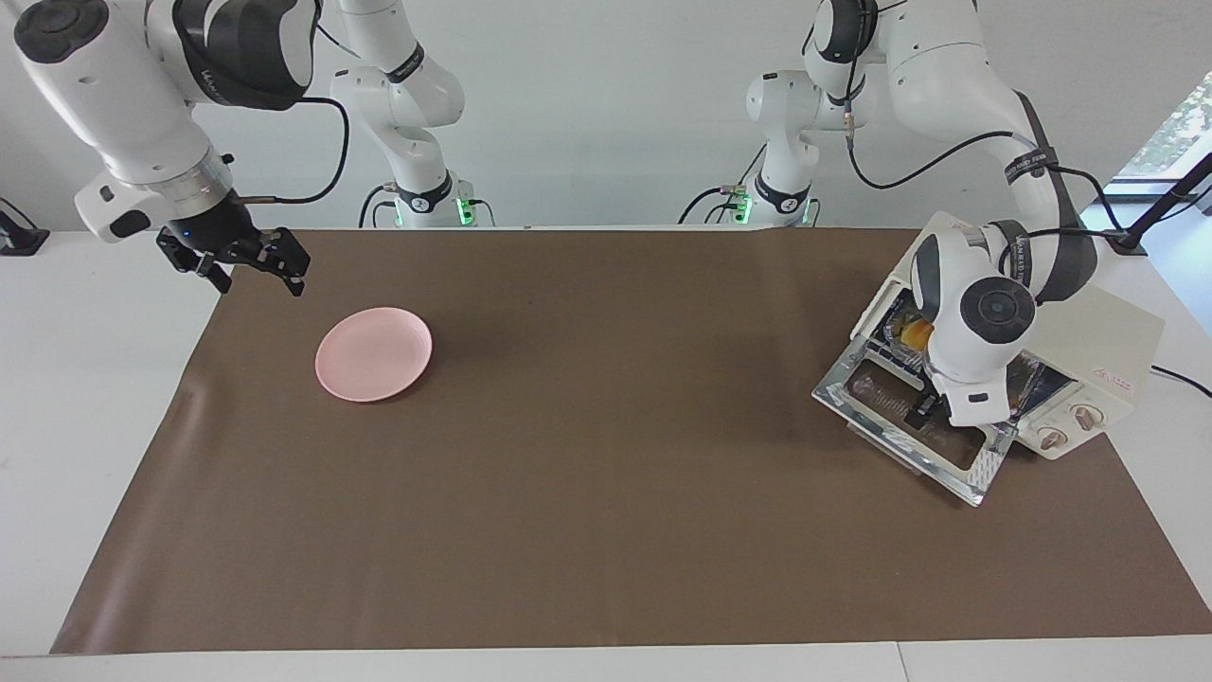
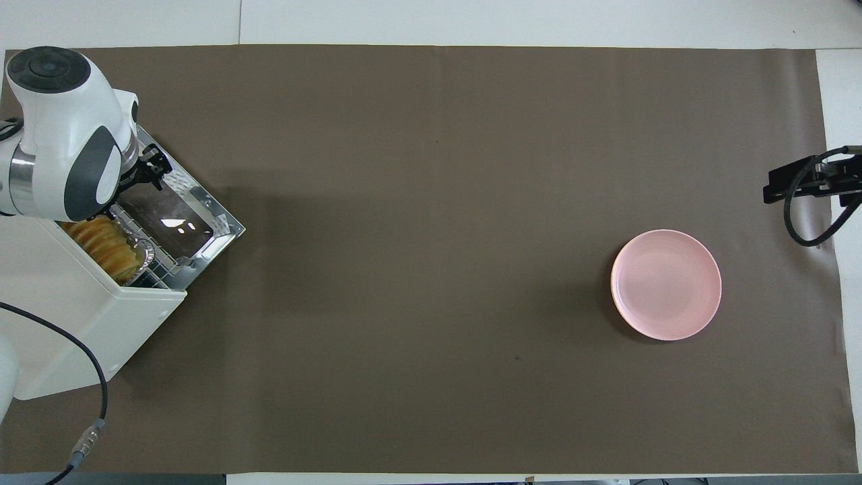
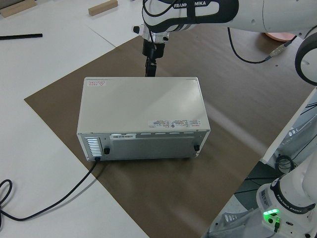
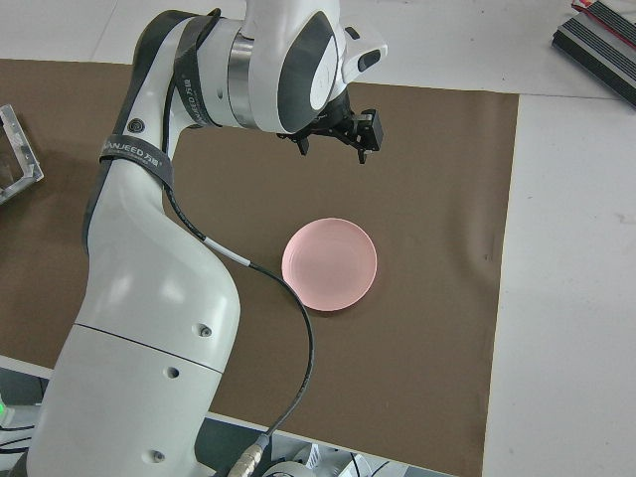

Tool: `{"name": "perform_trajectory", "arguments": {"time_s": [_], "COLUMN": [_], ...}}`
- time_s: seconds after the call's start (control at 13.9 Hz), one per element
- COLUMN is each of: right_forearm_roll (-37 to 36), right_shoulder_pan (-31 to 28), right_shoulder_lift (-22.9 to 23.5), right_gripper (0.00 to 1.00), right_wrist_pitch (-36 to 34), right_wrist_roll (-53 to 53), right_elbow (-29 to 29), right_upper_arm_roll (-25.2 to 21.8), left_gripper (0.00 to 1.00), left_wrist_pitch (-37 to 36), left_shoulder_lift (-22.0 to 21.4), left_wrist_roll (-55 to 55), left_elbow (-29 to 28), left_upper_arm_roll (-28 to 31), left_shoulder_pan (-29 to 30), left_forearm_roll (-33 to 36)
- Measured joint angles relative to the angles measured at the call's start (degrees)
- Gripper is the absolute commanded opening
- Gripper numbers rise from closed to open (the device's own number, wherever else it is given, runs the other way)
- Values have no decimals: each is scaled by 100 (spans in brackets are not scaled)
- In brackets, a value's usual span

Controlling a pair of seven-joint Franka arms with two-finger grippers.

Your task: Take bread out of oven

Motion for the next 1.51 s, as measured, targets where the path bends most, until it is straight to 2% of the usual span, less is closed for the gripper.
{"name": "perform_trajectory", "arguments": {"time_s": [0.14,0.22,0.36,0.43,0.5,0.65,0.72,1.51], "right_forearm_roll": [0,0,0,0,0,0,0,0], "right_shoulder_pan": [0,0,0,0,0,0,0,0], "right_shoulder_lift": [0,0,0,0,0,0,0,0], "right_gripper": [100,100,100,100,100,100,100,100], "right_wrist_pitch": [0,0,0,0,0,0,0,0], "right_wrist_roll": [0,0,0,0,0,0,0,0], "right_elbow": [0,0,0,0,0,0,0,0], "right_upper_arm_roll": [0,0,0,0,0,0,0,0], "left_gripper": [88,83,68,66,55,16,0,0], "left_wrist_pitch": [0,0,-1,-1,-1,0,0,218], "left_shoulder_lift": [-40,-56,-115,-148,-176,-213,-232,-329], "left_wrist_roll": [0,0,0,0,0,0,0,746], "left_elbow": [-94,-129,-243,-311,-375,-449,-467,-364], "left_upper_arm_roll": [0,-2,-8,-8,-8,-8,-8,-127], "left_shoulder_pan": [-11,-13,-16,-16,-16,-16,-16,-56], "left_forearm_roll": [0,0,0,0,0,0,0,-37]}}
